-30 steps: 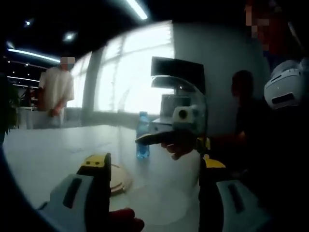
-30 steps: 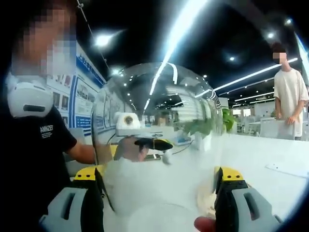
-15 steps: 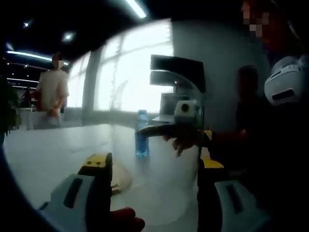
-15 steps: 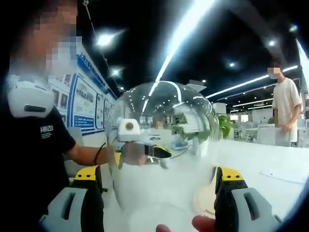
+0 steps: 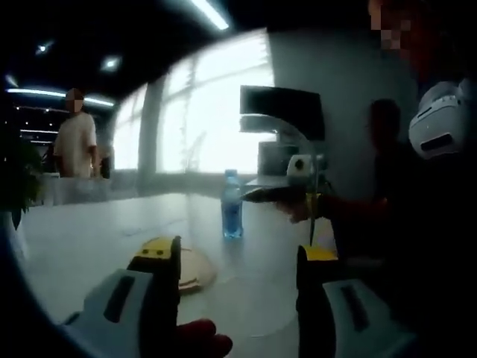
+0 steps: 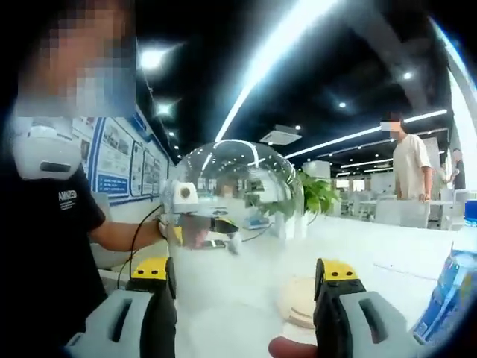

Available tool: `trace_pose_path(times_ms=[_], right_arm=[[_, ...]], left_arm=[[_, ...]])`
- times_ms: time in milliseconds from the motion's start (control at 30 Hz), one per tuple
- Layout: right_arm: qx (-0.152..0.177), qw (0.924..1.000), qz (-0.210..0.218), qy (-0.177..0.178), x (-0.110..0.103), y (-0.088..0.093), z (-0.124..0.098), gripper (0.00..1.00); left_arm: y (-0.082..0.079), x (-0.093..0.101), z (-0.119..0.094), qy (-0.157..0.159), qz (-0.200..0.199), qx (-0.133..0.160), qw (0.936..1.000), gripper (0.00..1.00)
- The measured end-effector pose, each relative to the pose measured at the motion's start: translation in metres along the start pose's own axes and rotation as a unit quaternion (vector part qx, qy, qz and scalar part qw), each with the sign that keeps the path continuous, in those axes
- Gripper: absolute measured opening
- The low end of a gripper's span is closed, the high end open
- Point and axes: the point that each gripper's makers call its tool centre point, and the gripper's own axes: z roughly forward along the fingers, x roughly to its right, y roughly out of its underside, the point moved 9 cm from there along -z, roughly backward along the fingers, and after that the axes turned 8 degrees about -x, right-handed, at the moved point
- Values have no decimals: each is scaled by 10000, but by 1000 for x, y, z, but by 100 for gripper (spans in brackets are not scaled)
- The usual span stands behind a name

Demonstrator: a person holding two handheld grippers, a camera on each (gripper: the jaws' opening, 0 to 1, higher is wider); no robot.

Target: Open the cover put in the Mizone put the cover back on

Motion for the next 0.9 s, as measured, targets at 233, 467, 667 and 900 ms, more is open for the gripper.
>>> trace_pose_path(times_ms=[233,467,667,900], right_arm=[[159,9993,175,276,2,3,-21,67],[361,9923,543,1049,8,9,-48,55],[468,9792,793,1806,17,11,-70,44],[290,9699,829,2273,21,18,-79,43]], left_arm=[[-1,-4,-16,-258,-18,105,9996,50],[0,-16,-27,-566,-87,206,9981,46],[4,-22,-24,-790,-30,147,9968,45],[11,-35,-26,-1092,-175,203,9937,42]])
